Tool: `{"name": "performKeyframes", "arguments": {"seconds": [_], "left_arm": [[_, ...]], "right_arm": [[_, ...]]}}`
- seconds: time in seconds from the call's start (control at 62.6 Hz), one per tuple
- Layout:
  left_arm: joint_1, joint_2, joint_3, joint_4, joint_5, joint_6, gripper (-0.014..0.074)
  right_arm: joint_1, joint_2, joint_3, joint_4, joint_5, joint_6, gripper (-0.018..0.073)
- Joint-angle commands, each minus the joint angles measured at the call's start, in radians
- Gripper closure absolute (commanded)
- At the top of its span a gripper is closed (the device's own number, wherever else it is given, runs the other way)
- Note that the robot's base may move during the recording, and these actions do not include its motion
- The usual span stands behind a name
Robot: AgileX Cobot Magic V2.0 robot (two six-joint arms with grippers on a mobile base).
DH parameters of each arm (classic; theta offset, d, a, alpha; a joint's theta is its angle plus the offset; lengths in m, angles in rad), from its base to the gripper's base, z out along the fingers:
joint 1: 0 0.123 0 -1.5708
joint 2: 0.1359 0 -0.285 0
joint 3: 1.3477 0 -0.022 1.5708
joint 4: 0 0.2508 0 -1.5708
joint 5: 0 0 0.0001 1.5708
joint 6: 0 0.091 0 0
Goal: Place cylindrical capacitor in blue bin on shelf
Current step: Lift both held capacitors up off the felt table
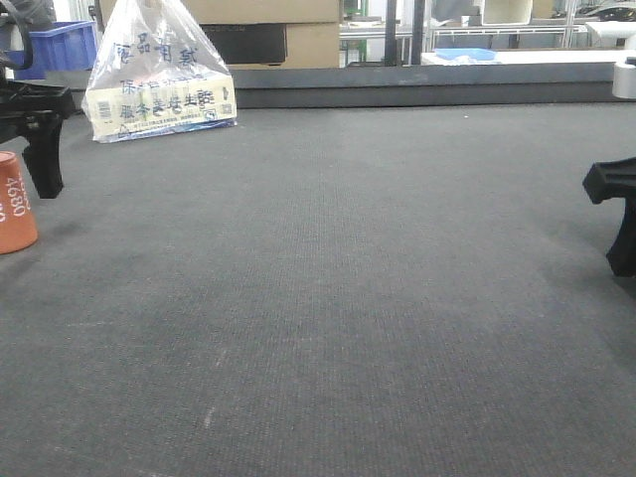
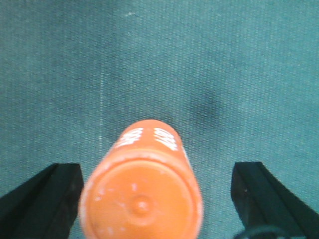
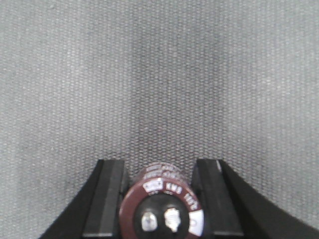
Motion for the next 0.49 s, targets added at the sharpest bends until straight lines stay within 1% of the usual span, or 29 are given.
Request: {"name": "performKeyframes", "arguments": {"seconds": [0.0,0.176,0.287,0.479], "left_arm": [[-0.005,-0.003,-0.008,-0.014,0.002,-0.006,0.0101],[-0.005,-0.003,-0.006,-0.014,0.004,-0.006,0.0101],[-0.005,0.008,0.002,0.026,-0.037,-0.006,0.0101],[-0.005,0.04,0.002,0.031,-0.042,-0.006,0.0102]], "right_arm": [[-0.003,-0.024,-0.006,0.001,0.012,0.003,0.0727],[-0.003,-0.064,-0.006,0.001,0.005,0.003,0.0727],[-0.003,-0.082,-0.006,0.001,-0.002,0.003,0.0727],[-0.003,-0.099,-0.006,0.001,-0.013,0.003,0.0727]]}}
